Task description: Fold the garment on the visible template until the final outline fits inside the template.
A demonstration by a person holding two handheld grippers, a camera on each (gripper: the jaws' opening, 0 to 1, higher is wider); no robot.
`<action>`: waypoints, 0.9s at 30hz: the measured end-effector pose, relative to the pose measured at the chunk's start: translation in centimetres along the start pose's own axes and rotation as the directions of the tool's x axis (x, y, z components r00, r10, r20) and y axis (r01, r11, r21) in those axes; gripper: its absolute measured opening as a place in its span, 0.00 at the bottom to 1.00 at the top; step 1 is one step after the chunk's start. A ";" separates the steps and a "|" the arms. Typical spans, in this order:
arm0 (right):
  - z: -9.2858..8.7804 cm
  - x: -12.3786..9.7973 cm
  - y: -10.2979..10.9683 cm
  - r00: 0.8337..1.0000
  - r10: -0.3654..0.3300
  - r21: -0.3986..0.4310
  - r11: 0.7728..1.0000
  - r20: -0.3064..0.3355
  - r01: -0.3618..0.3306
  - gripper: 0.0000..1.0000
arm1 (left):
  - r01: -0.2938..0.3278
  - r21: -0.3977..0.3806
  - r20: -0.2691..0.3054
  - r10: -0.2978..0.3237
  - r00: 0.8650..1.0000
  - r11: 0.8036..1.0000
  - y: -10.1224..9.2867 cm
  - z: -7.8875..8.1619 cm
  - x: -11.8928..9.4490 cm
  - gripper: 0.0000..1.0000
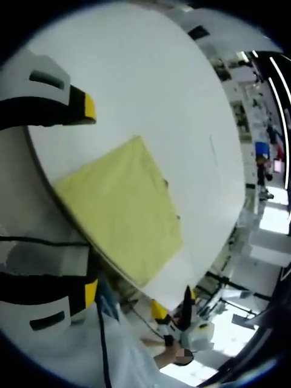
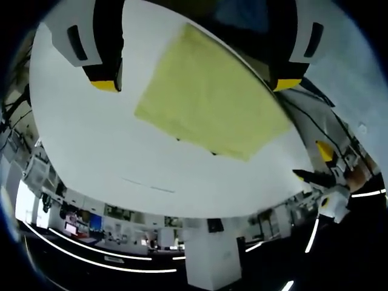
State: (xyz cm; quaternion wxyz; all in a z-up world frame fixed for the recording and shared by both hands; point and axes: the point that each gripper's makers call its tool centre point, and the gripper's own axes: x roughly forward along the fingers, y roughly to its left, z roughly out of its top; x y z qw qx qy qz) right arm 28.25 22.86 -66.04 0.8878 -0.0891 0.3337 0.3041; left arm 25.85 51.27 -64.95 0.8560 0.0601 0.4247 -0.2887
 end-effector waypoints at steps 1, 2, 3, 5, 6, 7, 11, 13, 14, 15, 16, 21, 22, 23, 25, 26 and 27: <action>0.0 0.0 0.0 1.000 0.000 -0.001 1.000 -0.001 0.000 1.00 | -0.004 0.000 0.003 0.004 1.000 1.000 0.1 0.1 0.0 1.00; 0.0 0.0 0.0 1.000 0.001 0.000 1.000 -0.002 -0.001 1.00 | -0.006 0.000 0.005 0.006 1.000 1.000 0.1 0.1 0.0 1.00; 0.0 0.1 0.0 1.000 0.001 -0.001 1.000 -0.003 -0.001 1.00 | -0.008 -0.001 0.008 0.008 1.000 1.000 0.2 0.1 0.0 1.00; 0.1 0.1 -0.1 1.000 -0.001 -0.006 1.000 -0.004 0.001 1.00 | -0.009 -0.001 0.005 0.009 1.000 1.000 0.2 0.1 0.0 1.00; 0.1 0.1 -0.1 1.000 0.000 -0.006 1.000 -0.005 0.000 1.00 | -0.008 0.002 0.002 0.008 1.000 1.000 0.2 0.1 0.0 1.00; 0.1 0.1 -0.1 1.000 0.000 -0.006 1.000 -0.005 0.000 1.00 | -0.007 0.004 -0.002 0.007 1.000 1.000 0.2 0.0 0.0 1.00; 0.2 0.3 -0.1 1.000 0.001 -0.005 1.000 -0.006 -0.001 1.00 | -0.006 0.002 -0.002 0.006 1.000 1.000 0.3 0.0 0.0 1.00; 0.1 0.3 -0.2 1.000 -0.001 -0.007 1.000 -0.010 0.001 1.00 | -0.006 0.003 -0.005 0.007 1.000 1.000 0.4 0.0 0.0 1.00; 0.1 0.3 -0.2 1.000 0.000 -0.007 1.000 -0.010 0.000 1.00 | -0.006 0.004 -0.005 0.006 1.000 1.000 0.4 0.1 0.0 1.00; 0.0 0.4 -0.1 1.000 0.001 -0.006 1.000 -0.014 -0.001 1.00 | -0.003 0.005 -0.002 0.003 1.000 1.000 0.4 0.2 0.0 1.00; 0.0 0.4 -0.1 1.000 0.003 -0.007 1.000 -0.017 -0.003 1.00 | 0.002 0.004 0.002 -0.002 1.000 1.000 0.3 0.3 0.1 1.00; 0.2 0.5 -0.2 1.000 0.006 -0.014 1.000 -0.016 -0.006 1.00 | 0.000 0.005 0.002 0.000 1.000 1.000 0.3 0.4 0.0 1.00; 0.4 0.5 -0.2 1.000 0.007 -0.015 1.000 -0.013 -0.007 1.00 | 0.001 0.005 0.001 -0.001 1.000 1.000 0.3 0.3 0.0 1.00; 0.5 0.5 -0.2 1.000 0.008 -0.014 1.000 -0.010 -0.008 1.00 | 0.000 0.006 -0.003 0.000 1.000 1.000 0.3 0.3 0.0 1.00; 0.6 0.5 -0.2 1.000 0.010 -0.018 1.000 -0.007 -0.010 1.00 | -0.002 0.007 -0.004 0.002 1.000 1.000 0.3 0.3 0.0 1.00; 0.6 0.6 -0.2 1.000 0.010 -0.021 1.000 -0.010 -0.011 1.00 | 0.000 0.006 -0.004 0.000 1.000 1.000 0.3 0.3 0.0 1.00; 0.6 0.6 -0.2 1.000 0.012 -0.024 1.000 -0.010 -0.012 1.00 | 0.000 0.006 -0.004 0.000 1.000 1.000 0.4 0.3 0.1 1.00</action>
